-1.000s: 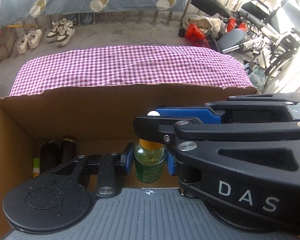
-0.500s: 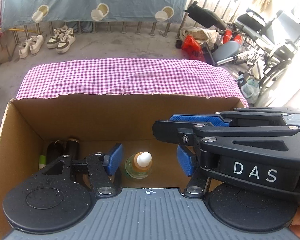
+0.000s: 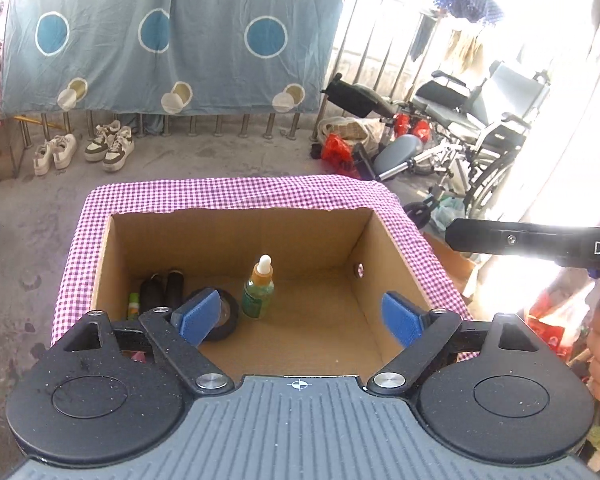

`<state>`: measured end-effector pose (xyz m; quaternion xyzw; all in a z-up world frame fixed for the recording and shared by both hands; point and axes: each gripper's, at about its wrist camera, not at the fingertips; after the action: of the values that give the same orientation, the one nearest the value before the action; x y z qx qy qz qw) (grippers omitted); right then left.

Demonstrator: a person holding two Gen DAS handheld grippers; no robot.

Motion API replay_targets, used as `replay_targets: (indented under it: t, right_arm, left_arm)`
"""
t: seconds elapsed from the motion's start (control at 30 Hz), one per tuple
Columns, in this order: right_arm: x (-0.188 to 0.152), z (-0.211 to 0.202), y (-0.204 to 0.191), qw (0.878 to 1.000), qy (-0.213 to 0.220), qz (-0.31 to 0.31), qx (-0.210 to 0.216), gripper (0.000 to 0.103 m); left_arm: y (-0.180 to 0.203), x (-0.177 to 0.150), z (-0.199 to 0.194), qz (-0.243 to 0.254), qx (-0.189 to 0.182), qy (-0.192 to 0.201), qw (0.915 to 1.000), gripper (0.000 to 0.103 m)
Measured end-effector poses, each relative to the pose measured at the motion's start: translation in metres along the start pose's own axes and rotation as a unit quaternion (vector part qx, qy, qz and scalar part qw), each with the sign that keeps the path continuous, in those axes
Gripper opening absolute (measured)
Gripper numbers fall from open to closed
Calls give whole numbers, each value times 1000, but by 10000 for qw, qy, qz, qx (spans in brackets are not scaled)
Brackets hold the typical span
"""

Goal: Organize rigid objects
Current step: 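Reach the right gripper to the white plug charger and grip it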

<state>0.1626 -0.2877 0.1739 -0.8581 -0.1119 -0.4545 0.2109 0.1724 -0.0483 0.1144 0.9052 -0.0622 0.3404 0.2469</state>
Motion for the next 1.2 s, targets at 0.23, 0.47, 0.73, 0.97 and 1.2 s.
replay_targets:
  t: [0.23, 0.47, 0.73, 0.97, 1.2]
  right_arm:
    - [-64, -52, -34, 9976, 380, 453, 349, 48]
    - [-125, -1, -51, 9928, -163, 1091, 456, 48]
    - [-153, 60, -42, 9863, -732, 1457, 267, 43]
    - [-159, 94, -32, 9812, -1042, 1605, 240, 36]
    - [-165, 106, -25, 9770, -1114, 1784, 366, 31]
  left_arm:
    - [-7, -74, -40, 168, -77, 161, 9997, 98]
    - [-9, -138, -17, 631, 134, 239, 9976, 98]
    - [-17, -166, 29, 753, 393, 27, 9964, 65]
    - [-22, -157, 52, 528, 546, 3, 9971, 48]
    - [-19, -154, 63, 456, 571, 28, 9973, 33]
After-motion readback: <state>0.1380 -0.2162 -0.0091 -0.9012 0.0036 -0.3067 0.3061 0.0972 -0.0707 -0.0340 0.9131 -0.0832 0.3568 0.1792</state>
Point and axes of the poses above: each gripper's, at about its wrist camera, not at the fingertips, and z roughly the way its jaws point, y to its right, x to its top, and after that the axes turned 15 degrees about -z, right-handed
